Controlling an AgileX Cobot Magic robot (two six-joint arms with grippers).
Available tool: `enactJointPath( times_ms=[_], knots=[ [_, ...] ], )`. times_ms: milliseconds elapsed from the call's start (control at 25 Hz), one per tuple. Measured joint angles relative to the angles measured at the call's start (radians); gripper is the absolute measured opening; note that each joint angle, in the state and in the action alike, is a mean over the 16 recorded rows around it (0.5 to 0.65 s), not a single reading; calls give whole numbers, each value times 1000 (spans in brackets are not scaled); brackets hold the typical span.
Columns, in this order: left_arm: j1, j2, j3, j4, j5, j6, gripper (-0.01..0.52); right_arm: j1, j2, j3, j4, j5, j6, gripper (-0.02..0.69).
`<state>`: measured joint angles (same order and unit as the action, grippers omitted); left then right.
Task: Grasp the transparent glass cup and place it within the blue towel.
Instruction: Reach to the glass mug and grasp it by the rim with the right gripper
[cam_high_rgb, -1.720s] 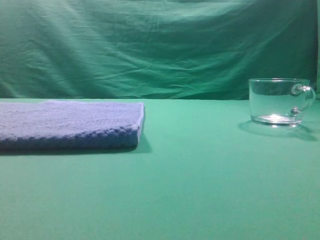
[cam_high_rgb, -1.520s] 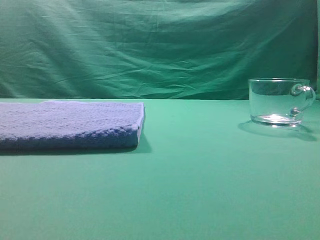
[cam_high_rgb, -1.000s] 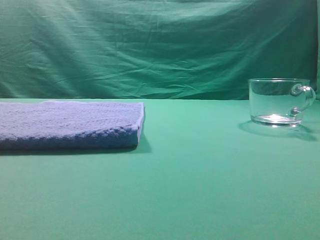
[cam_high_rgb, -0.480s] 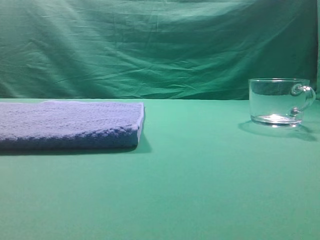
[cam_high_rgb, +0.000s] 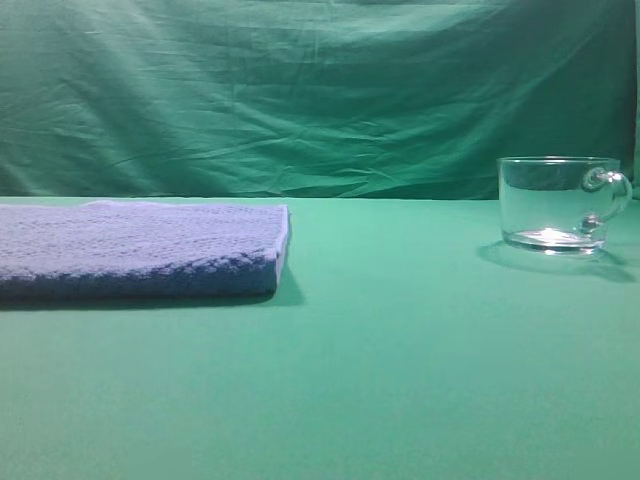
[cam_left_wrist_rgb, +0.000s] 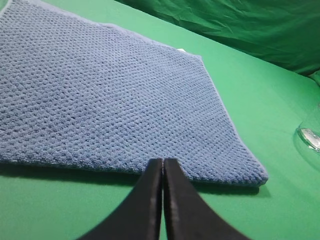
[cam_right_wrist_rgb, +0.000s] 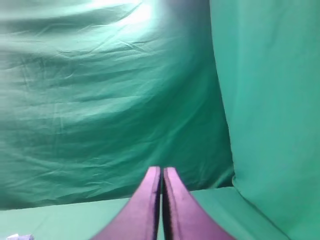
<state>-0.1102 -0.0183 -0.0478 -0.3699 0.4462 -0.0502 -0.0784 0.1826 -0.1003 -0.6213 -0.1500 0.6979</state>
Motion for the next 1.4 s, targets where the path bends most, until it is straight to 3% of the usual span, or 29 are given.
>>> enactJointPath(
  times_ms=[400,680,960,1400],
  knots=[
    [0,0,0,0,0,0,0,89,472,-182,-631,-108,524,0],
    [0,0,0,0,0,0,0,162,736,-275,-949,-252,759,0],
    [0,0,0,0,0,0,0,182,840,-322,-1095,-356,875,0],
    [0,0,0,0,0,0,0,183,850,-331,-1115,-369,1090,0]
  ],
)
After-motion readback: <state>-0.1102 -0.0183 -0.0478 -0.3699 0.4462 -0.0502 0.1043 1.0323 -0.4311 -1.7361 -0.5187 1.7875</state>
